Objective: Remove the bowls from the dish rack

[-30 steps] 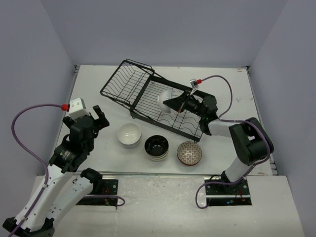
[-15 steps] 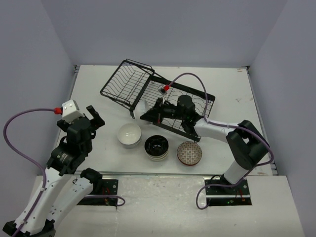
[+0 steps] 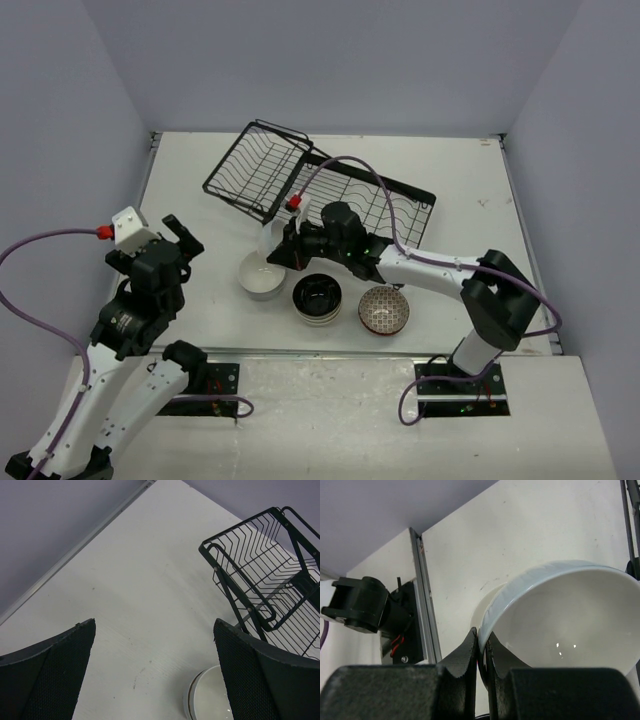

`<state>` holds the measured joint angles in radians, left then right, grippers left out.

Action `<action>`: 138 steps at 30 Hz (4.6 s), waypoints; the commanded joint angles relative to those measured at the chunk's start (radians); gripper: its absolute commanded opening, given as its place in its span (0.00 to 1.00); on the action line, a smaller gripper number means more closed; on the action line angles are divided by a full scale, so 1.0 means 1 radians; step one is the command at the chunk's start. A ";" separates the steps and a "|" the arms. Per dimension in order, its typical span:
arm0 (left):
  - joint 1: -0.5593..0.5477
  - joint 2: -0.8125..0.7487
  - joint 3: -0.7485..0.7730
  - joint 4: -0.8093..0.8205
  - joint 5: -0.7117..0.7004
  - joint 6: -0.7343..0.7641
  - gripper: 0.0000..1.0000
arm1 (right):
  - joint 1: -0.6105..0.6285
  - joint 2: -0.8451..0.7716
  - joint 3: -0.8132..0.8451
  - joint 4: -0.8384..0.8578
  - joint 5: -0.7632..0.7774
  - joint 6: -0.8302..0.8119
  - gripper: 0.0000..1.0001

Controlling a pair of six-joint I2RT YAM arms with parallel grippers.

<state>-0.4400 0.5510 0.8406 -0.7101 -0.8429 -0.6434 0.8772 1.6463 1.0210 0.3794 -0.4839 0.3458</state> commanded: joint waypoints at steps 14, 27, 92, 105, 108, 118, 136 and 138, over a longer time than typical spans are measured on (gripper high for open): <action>0.018 -0.023 0.041 -0.037 -0.079 -0.071 1.00 | 0.192 0.035 0.290 -0.335 0.317 -0.314 0.00; 0.023 -0.025 0.063 -0.163 -0.213 -0.231 1.00 | 0.295 0.266 0.657 -0.825 0.534 -0.338 0.00; 0.029 -0.045 0.043 -0.100 -0.159 -0.156 1.00 | 0.348 0.577 1.200 -1.384 0.539 -0.469 0.26; 0.038 -0.034 0.020 -0.034 -0.088 -0.098 1.00 | 0.355 0.423 1.123 -1.271 0.654 -0.430 0.84; 0.044 -0.026 0.023 -0.031 -0.073 -0.085 1.00 | 0.341 0.360 1.127 -1.251 0.697 -0.409 0.88; 0.047 0.012 0.011 0.023 0.001 0.005 1.00 | 0.085 -0.187 0.498 -0.976 0.844 -0.199 0.99; 0.034 0.066 0.187 0.001 0.030 0.333 1.00 | -0.211 -1.179 0.064 -1.343 1.281 0.116 0.99; 0.032 0.043 0.233 -0.035 0.031 0.340 1.00 | -0.211 -1.227 0.048 -1.396 1.301 0.140 0.99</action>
<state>-0.4026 0.6285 0.9974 -0.7246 -0.7719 -0.3717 0.6662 0.4698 1.1034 -0.8867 0.7231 0.3946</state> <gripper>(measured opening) 0.997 0.987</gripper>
